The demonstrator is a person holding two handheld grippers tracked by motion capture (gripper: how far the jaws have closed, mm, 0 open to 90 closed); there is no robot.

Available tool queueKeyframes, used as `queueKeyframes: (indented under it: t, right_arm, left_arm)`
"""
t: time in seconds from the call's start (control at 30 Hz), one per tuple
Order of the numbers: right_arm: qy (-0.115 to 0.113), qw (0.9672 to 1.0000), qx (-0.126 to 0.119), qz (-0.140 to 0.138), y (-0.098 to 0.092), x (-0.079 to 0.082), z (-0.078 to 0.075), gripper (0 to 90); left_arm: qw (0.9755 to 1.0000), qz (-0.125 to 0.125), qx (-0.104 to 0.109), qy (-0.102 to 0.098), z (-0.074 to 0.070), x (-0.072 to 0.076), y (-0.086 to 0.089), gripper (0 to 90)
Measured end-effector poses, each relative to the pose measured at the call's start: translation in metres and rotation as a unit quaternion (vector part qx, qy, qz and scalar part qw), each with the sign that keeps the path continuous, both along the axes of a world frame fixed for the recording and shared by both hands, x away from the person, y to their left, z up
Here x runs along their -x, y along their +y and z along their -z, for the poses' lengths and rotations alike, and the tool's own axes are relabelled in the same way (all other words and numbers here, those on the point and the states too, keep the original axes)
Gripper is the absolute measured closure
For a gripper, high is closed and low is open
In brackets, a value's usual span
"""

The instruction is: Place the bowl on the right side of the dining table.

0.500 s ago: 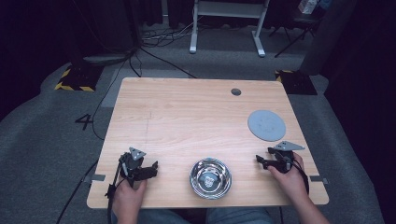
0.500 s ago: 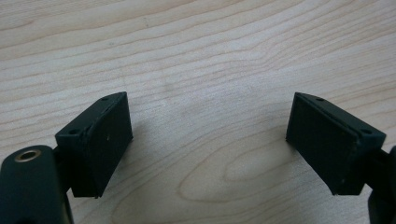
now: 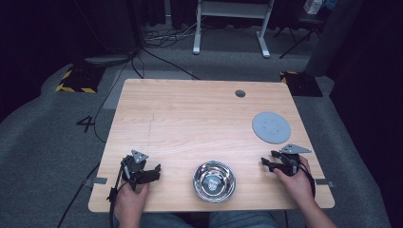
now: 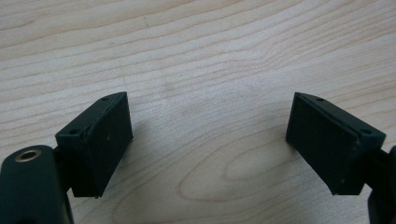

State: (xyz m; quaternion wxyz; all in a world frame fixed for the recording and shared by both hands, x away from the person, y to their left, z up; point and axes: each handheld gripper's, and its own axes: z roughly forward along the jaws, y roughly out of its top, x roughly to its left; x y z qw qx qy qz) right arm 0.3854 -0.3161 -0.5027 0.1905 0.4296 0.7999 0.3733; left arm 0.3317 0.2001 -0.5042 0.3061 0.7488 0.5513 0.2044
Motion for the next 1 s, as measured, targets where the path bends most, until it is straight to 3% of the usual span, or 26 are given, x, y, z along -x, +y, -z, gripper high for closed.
queueKeyframes:
  t: [0.23, 0.3, 0.33, 0.5, 0.67, 1.0]
  right_arm:
    - [0.018, 0.9996, -0.024, -0.001, -0.005, -0.003, -0.004, 44.4]
    - [0.015, 0.9995, -0.026, -0.006, -0.005, -0.003, -0.008, 44.6]
    - [0.007, 0.9994, -0.031, -0.016, -0.004, -0.003, -0.018, 44.6]
    - [-0.005, 0.999, -0.033, -0.03, -0.002, -0.001, -0.037, 43.9]
    - [-0.003, 0.997, -0.054, -0.055, 0.001, 0.004, -0.046, 43.4]
    - [-0.023, 0.9959, -0.056, -0.067, 0.007, 0.005, -0.066, 43.3]
  left_arm:
    - [1.0, 0.0, 0.0, 0.0, 0.0, 0.0, 0.0, 14.6]
    - [1.0, 0.0, 0.0, 0.0, 0.0, 0.0, 0.0, 14.6]
    - [1.0, 0.0, 0.0, 0.0, 0.0, 0.0, 0.0, 14.6]
    - [1.0, 0.0, 0.0, 0.0, 0.0, 0.0, 0.0, 14.6]
    - [1.0, 0.0, 0.0, 0.0, 0.0, 0.0, 0.0, 14.6]
    - [1.0, 0.0, 0.0, 0.0, 0.0, 0.0, 0.0, 14.6]
